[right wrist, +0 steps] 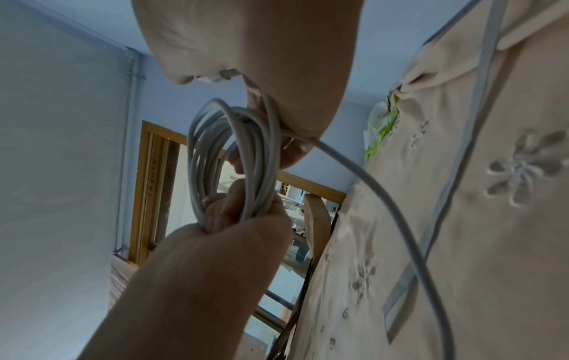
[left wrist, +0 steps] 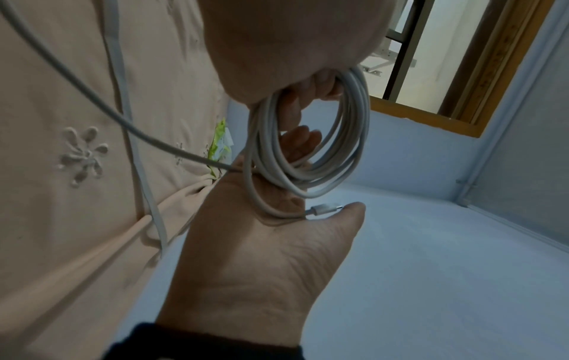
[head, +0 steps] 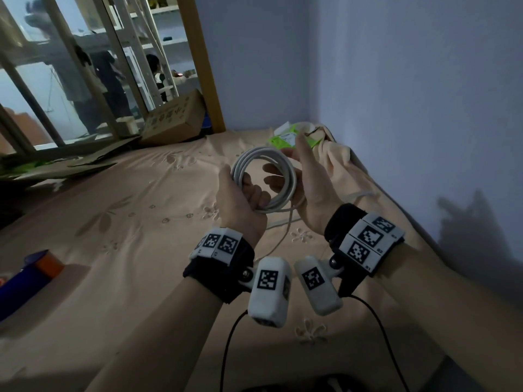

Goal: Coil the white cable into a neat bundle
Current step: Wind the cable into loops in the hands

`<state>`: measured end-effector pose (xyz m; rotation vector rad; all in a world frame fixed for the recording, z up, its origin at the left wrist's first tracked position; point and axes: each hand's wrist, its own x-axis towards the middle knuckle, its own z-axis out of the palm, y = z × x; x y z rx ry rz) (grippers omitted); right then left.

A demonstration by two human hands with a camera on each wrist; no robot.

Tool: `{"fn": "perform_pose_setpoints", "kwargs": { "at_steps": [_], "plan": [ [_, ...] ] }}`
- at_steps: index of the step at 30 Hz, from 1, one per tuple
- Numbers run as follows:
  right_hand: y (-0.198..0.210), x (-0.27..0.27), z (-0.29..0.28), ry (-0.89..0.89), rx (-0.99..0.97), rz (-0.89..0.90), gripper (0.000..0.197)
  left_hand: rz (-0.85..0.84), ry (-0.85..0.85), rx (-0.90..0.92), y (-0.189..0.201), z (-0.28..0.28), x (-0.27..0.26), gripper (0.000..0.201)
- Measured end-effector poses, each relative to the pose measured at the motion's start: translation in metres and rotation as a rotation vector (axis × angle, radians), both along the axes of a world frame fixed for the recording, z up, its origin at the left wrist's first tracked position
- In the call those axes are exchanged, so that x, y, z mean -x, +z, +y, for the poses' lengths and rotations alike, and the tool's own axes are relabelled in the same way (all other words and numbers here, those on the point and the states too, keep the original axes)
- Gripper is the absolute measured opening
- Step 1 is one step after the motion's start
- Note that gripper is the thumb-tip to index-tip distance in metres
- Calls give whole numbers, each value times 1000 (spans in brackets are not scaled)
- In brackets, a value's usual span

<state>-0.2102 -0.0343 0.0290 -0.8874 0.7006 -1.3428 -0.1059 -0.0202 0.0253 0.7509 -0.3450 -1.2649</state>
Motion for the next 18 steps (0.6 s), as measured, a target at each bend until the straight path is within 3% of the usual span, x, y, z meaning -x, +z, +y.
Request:
{"fn": "perform_pose_setpoints", "kwargs": {
  "at_steps": [4, 8, 14, 18],
  "plan": [
    [-3, -6, 1, -4, 26, -56, 55, 45, 13, -1, 0, -1, 4, 55],
    [-2, -6, -4, -74, 60, 95, 36, -98, -23, -34, -2, -2, 6, 49],
    [0, 5, -7, -66, 263, 421, 38, -348, -201, 20, -11, -5, -3, 54],
    [-1, 20, -8, 50, 475, 801, 44, -648, -380, 51, -6, -2, -13, 65]
  ]
}}
